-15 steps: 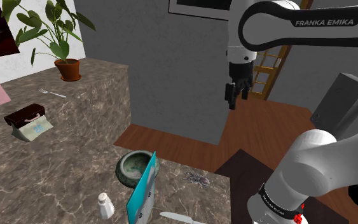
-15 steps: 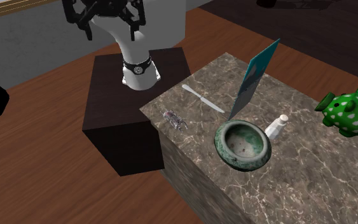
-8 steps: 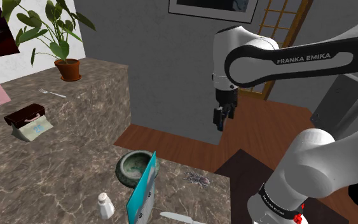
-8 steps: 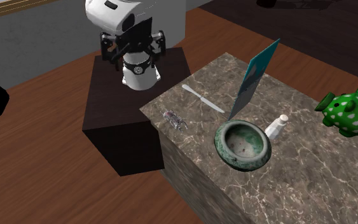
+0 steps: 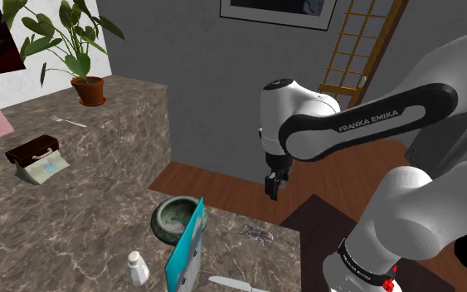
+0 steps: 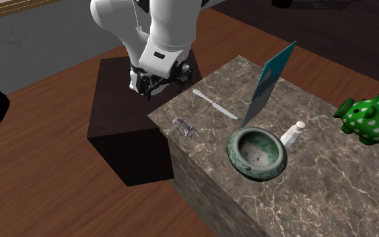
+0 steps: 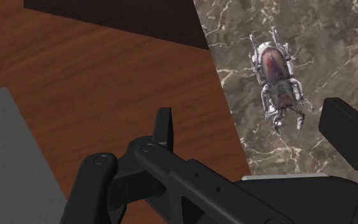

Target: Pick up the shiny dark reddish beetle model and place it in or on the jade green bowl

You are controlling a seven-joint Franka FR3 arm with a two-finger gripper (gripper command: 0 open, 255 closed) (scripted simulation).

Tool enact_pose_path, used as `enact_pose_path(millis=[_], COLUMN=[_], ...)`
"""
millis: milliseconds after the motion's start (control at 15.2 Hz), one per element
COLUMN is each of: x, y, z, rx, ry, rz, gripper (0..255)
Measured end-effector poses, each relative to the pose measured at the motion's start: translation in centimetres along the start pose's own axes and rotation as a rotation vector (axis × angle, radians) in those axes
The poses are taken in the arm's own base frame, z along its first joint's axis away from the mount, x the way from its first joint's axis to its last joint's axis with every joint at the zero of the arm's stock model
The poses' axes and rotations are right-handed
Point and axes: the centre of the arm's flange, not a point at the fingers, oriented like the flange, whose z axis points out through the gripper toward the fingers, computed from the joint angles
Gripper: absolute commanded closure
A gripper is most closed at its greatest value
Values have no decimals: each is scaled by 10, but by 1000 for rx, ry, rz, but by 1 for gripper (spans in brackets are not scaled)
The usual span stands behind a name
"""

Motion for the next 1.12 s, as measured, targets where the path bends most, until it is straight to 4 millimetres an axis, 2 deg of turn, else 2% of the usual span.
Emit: enact_pose_path(millis=[594, 858, 1122], x=[30, 34, 37], y=[-71, -85, -84], z=[96, 126, 148], rx=[-27, -33, -33], ry=[23, 31, 31], rz=[-147, -184, -186], gripper=[0, 0, 0])
